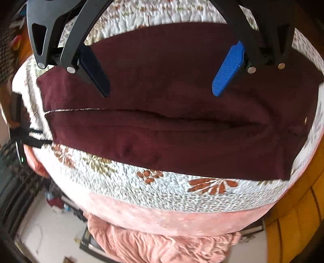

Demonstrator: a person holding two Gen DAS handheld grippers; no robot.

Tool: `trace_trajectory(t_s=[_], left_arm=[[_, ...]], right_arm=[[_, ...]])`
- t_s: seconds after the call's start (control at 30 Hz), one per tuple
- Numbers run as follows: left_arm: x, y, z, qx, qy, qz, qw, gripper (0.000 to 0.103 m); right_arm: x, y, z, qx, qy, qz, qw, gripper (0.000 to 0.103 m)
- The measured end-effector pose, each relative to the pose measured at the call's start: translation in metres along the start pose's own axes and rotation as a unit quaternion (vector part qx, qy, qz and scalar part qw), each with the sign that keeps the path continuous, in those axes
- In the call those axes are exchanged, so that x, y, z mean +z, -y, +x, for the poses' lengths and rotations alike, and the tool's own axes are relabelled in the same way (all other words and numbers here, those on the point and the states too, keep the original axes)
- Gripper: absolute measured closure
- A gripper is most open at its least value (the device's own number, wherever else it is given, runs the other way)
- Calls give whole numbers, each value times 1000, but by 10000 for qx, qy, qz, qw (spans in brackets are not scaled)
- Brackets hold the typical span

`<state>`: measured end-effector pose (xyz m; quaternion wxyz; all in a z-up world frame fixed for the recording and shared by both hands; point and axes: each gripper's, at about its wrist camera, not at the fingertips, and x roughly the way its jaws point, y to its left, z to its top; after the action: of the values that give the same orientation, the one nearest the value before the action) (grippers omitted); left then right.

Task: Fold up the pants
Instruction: 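Grasp the trouser waistband with the left tool while the right tool grasps the hem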

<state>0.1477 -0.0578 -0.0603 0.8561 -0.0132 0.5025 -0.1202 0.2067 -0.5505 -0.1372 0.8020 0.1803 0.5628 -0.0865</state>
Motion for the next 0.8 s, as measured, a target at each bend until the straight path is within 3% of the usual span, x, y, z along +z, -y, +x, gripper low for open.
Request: trace_trajectory(t_s=[0.07,0.3,0.33,0.4,0.43,0.47,0.5,0.67,0.8], left_arm=[[10,12,13,149,-70,230,9996,3],[45,47,50,-302,-339,453,9979,3],[48,50,53,-319,-339,476,9978,3],[59,59,64,-368,-315,580,9971,3],[63,63,68,-436,-330,618,9966,3],[68,68,75,-543,-380,677,9955,3],[74,72,81,-610,-405,740,9946,3],[103,95,110,-1061,-401,1373,9840,3],[124,121,141,-1647,-540,2148,9612,3]], right_arm=[[10,5,17,92,-99,-90,9999,5],[16,7,48,380,-222,-290,9986,13],[16,5,48,411,-152,-391,9983,18],[16,3,45,590,-119,-561,9966,48],[16,1,42,701,-108,-656,9953,56],[15,-1,38,793,-117,-781,9937,73],[14,-3,32,916,-95,-898,9917,78],[2,-18,-17,1287,470,-1598,9776,81],[-7,-23,-52,1661,837,-1860,9648,82]])
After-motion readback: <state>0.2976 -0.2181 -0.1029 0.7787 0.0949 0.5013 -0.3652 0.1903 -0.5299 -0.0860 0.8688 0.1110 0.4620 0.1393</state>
